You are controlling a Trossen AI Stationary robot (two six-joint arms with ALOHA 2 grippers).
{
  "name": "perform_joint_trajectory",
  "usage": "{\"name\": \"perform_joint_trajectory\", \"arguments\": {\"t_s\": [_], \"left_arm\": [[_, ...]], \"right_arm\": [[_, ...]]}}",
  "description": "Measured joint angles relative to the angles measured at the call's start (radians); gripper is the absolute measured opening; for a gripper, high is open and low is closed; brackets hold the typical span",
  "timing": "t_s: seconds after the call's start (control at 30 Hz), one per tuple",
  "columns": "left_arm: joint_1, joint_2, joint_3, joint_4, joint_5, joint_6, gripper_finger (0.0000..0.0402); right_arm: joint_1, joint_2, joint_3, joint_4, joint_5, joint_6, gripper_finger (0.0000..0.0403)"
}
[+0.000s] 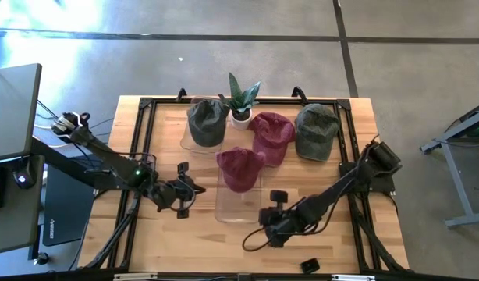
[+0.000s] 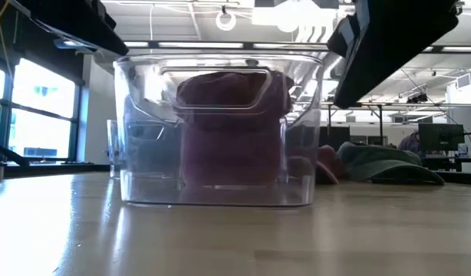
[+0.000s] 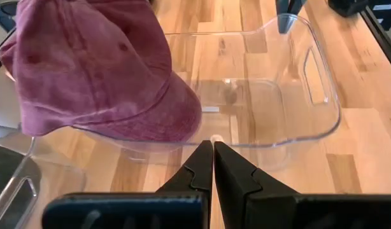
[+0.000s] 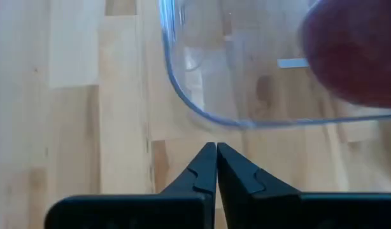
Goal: Pick & Place hat
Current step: Put the red cap into the bottom transparent bin
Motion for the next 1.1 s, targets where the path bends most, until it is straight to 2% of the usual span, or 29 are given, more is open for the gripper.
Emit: {"name": "perform_joint_trajectory", "arguments": {"t_s": [0.13, 0.27, 0.4, 0.5, 0.57, 0.7, 0.87, 0.97, 1.1], "left_arm": [[0.0, 0.016, 0.0, -0.004, 0.004, -0.002, 0.001], [0.0, 0.018, 0.0, -0.038, 0.003, -0.065, 0.001], [0.0, 0.018, 0.0, -0.07, -0.012, -0.075, 0.001], [0.0, 0.018, 0.0, -0.076, -0.008, -0.075, 0.001], [0.0, 0.018, 0.0, -0.075, -0.009, -0.075, 0.001], [0.0, 0.018, 0.0, -0.076, -0.011, -0.067, 0.001], [0.0, 0.018, 0.0, -0.077, -0.008, -0.049, 0.001], [0.0, 0.018, 0.0, -0.078, -0.008, -0.048, 0.001], [0.0, 0.018, 0.0, -0.078, -0.007, -0.048, 0.001]], "right_arm": [[0.02, -0.003, 0.027, -0.069, 0.047, -0.006, 0.0012], [0.039, -0.007, 0.064, -0.289, 0.079, 0.092, 0.0003], [0.022, -0.009, 0.033, -0.469, 0.289, 0.19, 0.0011], [-0.016, -0.009, -0.038, -0.452, 0.352, 0.151, 0.0038], [-0.044, -0.009, -0.091, -0.404, 0.375, 0.091, 0.0067], [-0.115, -0.008, -0.216, -0.187, 0.421, -0.091, 0.014], [-0.189, -0.008, -0.37, 0.124, 0.55, -0.33, 0.0219], [-0.23, -0.008, -0.433, 0.278, 0.59, -0.438, 0.024], [-0.285, -0.008, -0.498, 0.422, 0.646, -0.518, 0.0236]]}}
